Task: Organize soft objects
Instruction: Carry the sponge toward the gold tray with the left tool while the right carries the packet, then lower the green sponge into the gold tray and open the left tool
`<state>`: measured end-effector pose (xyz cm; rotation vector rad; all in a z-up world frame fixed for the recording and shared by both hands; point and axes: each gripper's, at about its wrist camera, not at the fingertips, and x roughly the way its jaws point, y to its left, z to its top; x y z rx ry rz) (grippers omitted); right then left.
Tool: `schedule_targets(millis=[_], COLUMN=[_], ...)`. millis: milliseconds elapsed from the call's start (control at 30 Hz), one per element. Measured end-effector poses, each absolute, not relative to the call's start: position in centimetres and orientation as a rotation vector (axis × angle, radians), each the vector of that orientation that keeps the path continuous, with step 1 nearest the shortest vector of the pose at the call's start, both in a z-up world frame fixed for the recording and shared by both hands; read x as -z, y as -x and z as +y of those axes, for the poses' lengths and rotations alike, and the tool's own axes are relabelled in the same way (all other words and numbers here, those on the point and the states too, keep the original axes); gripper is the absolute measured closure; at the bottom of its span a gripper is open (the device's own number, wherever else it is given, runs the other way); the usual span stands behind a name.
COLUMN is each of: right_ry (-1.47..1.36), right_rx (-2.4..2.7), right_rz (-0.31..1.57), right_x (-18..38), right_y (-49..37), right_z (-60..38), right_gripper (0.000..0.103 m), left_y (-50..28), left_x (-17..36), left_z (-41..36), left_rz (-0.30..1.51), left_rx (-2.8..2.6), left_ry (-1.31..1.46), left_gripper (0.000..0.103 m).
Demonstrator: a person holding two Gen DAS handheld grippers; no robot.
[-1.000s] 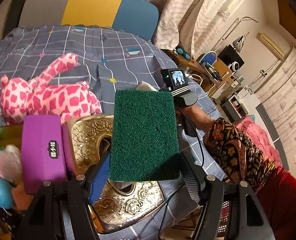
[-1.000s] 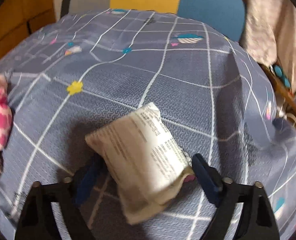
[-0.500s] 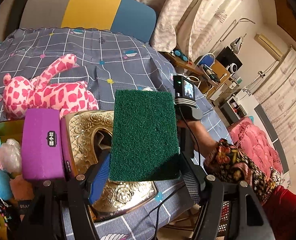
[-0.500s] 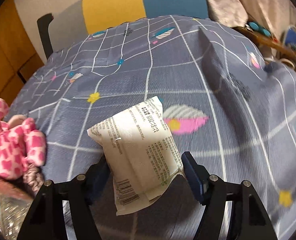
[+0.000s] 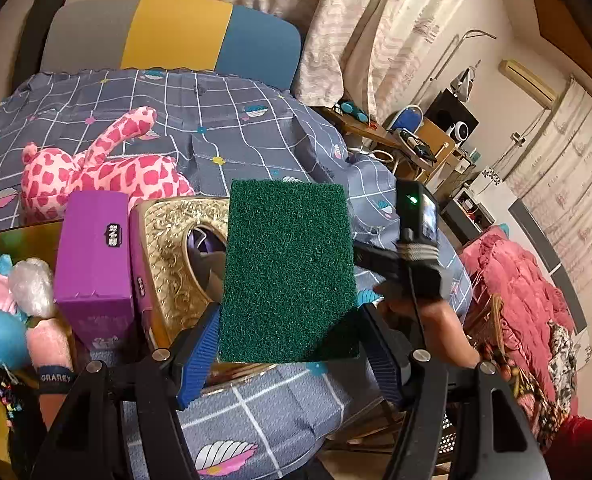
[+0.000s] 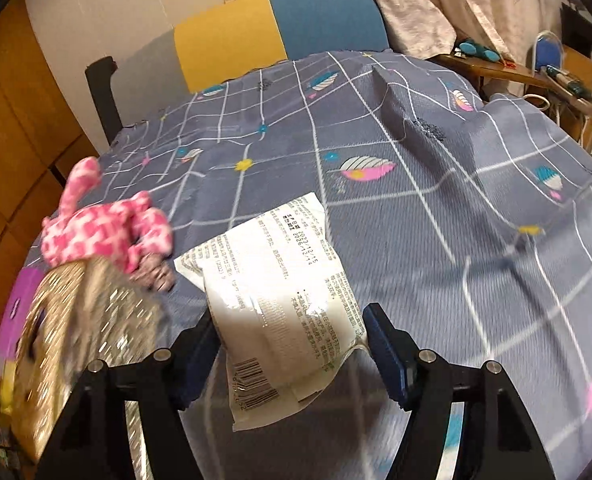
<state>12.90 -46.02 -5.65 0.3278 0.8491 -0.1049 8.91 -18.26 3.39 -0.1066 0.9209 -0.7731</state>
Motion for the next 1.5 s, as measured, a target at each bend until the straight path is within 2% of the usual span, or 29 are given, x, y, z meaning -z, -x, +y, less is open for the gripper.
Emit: schedule_targets(millis=[633,1000,1200,1500], right_ry=[-0.551,-0.530,-0.527,-0.512], right_rx=[0.097,0.159,0.188,0.187], right_rz=[0.768,0.695,0.722,0.699], right_x=[6.0,3.8,4.6,4.0], right_y=[-1.9,0.6,0.4,0.3], right_z=[-39.2,-38.5,-38.4,-37.3], right_gripper=[0.032,0.032,0.032,0.032], left_y=[-5.7,-6.0,-7.1,-9.7], left_x=[-2.0,-1.9,-0.8,3.4], left_z=[-9.3,-3.5,0.7,6.5], left_rz=[0.907,0.880,0.889,0.962], left_rx=[0.675,0.559,0.418,0.211], left_ry=[0.151,0.218,0.242,0.225], left_gripper=[0.034,0.034,0.034,0.034])
